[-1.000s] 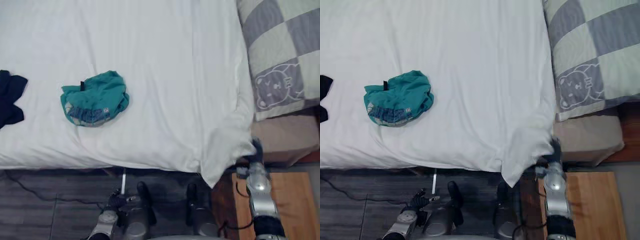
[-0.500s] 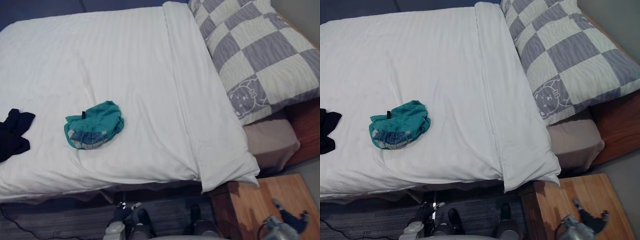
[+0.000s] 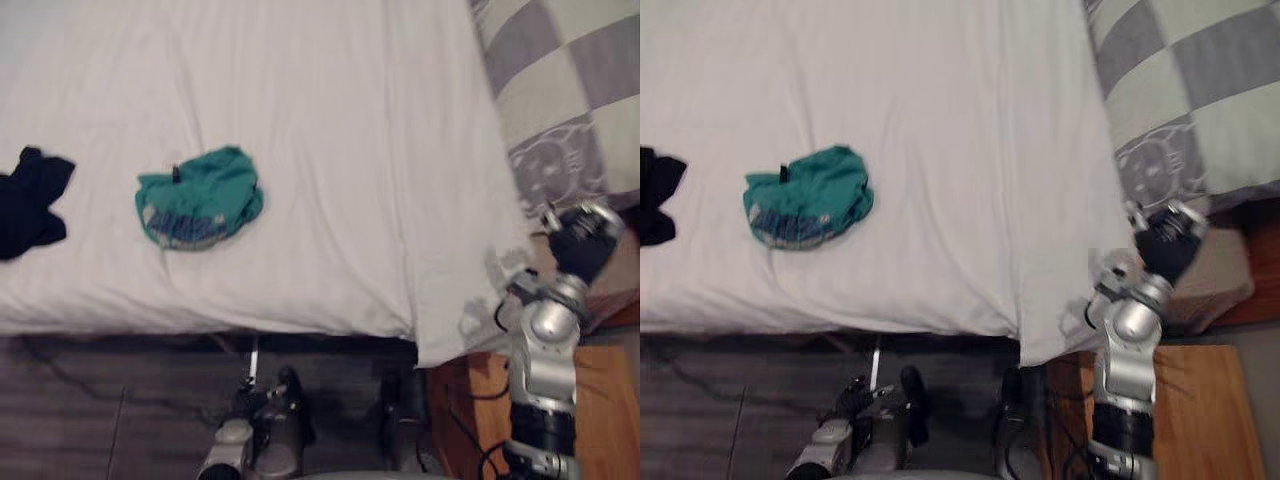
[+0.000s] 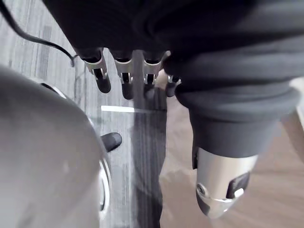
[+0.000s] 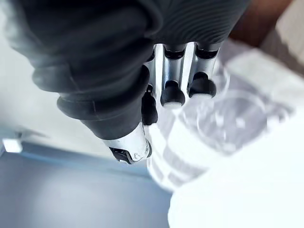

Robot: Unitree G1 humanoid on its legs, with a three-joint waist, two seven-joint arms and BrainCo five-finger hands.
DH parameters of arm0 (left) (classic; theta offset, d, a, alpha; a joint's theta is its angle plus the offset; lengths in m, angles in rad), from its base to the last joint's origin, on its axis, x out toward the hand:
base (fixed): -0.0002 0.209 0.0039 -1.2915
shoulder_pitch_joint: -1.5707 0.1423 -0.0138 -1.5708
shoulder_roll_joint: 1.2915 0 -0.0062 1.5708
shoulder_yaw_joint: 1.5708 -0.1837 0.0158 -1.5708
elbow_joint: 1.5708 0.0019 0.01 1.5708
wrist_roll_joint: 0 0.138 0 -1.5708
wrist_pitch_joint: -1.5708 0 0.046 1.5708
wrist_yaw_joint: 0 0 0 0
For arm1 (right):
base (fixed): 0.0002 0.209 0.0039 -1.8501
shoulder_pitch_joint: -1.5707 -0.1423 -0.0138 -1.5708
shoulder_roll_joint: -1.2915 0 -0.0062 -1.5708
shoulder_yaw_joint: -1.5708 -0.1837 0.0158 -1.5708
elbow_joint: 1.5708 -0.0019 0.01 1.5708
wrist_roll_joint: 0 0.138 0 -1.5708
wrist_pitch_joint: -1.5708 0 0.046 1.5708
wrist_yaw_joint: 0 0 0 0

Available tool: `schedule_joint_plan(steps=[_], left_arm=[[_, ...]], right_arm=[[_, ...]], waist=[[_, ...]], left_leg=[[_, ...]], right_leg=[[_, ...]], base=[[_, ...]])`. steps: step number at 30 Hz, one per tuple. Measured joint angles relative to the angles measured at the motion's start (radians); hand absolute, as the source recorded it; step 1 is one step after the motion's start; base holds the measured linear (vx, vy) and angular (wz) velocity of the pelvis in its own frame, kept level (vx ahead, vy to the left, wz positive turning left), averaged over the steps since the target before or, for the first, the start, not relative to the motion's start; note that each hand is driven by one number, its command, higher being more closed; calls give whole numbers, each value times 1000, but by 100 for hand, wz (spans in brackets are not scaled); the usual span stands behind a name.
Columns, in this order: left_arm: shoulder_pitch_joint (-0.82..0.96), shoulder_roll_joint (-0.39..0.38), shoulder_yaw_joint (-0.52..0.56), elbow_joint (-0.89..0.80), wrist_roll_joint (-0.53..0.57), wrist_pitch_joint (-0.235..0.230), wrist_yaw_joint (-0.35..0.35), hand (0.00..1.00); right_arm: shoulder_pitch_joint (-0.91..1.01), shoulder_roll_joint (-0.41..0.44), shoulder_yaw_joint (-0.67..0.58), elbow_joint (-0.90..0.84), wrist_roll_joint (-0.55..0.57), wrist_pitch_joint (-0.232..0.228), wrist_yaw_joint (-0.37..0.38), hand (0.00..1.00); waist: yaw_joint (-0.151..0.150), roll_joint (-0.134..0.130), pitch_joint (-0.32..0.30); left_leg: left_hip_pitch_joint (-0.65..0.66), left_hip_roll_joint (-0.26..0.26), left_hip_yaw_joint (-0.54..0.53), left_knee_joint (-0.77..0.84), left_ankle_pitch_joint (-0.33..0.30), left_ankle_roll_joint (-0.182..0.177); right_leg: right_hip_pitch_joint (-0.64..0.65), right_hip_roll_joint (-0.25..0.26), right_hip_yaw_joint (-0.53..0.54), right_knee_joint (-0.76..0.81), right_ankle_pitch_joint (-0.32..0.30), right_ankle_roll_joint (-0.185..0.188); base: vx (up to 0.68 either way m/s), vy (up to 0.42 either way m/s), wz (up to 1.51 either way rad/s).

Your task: Tidy the bed and pick cloth on bed and put in laundry

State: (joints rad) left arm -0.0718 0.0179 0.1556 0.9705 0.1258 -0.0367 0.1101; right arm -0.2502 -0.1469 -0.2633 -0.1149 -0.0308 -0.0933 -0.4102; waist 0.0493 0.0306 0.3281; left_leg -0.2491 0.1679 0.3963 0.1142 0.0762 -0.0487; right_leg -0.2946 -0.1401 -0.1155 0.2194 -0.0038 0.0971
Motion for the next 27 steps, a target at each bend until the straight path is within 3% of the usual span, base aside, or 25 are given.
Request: schedule_joint_plan(steps=[3,8,12,13,15,16,18,19,21,23,25,26,27], left_arm=[[-27,-2,-10,-28,-12,-12,1,0],[-43,-1,-31,-58,-35,-12,3,0],[-41,-2,-30,-58,-35,-10,6,0],[-38,1,-25,-58,-35,-9,9,0],[-37,3,-14,-58,-35,-10,19,0],[-37,2,16,-59,-31,-10,26,0],[-34,-4,48,-61,-30,-9,27,0],[-30,-13,80,-57,-23,-4,35,0],[-26,-43,137,-55,4,11,74,0],[-19,-52,173,-55,7,11,93,0],[1,-36,213,-58,33,10,110,0],[-4,-24,241,-66,45,12,112,0],[8,-16,244,-65,48,11,114,0]], right_arm=[[-26,5,47,118,8,-8,21,100],[66,61,51,222,57,-7,23,100],[150,111,45,265,100,-51,40,100],[185,140,38,335,138,-60,54,0],[217,154,15,413,160,-58,68,0],[283,182,-51,564,183,-41,92,0],[321,188,-93,673,187,-9,104,0],[364,189,-127,767,186,27,117,0],[442,185,-234,914,165,77,136,0],[477,176,-286,989,144,102,158,0],[493,195,-296,1071,106,128,196,0],[489,209,-293,1091,85,143,204,0],[489,189,-279,1090,64,141,214,0]], waist=[[24,15,47],[16,19,87],[-6,11,90],[-11,-3,96],[-9,-15,94],[-18,-19,93],[-34,-18,92],[-50,-18,92],[-73,-19,92],[-82,-32,82],[-93,-77,49],[-87,-88,41],[-68,-88,8]], left_leg=[[-59,1,-16,56,-26,2],[-95,6,-18,103,-47,11],[-81,11,5,113,-63,11],[-53,22,31,115,-72,9],[-32,29,49,117,-82,3],[-18,50,81,151,-120,2],[-5,108,194,211,-163,16],[37,194,357,291,-185,44],[118,287,524,395,-233,65],[129,263,513,418,-238,44],[101,211,464,443,-228,16],[61,261,414,569,-314,40],[43,362,321,648,-341,79]], right_leg=[[-61,-15,0,72,-27,1],[-97,-30,1,112,-46,3],[-83,-30,7,102,-46,4],[-61,-19,26,81,-40,4],[-45,-14,39,65,-34,6],[-16,-13,35,57,-37,8],[0,-14,30,60,-40,9],[12,-22,30,73,-47,10],[23,-59,19,135,-61,24],[31,-105,-19,172,-74,44],[49,-182,-84,160,-91,70],[61,-214,-114,154,-81,70],[64,-215,-118,148,-71,75]], base=[[-77,3,17],[-15,-16,4],[27,-6,-15],[37,-6,-36],[46,5,-34],[65,19,-15],[99,35,-3],[137,117,-3],[124,208,-8],[51,233,17],[5,183,51],[-69,192,34],[-86,226,21]])
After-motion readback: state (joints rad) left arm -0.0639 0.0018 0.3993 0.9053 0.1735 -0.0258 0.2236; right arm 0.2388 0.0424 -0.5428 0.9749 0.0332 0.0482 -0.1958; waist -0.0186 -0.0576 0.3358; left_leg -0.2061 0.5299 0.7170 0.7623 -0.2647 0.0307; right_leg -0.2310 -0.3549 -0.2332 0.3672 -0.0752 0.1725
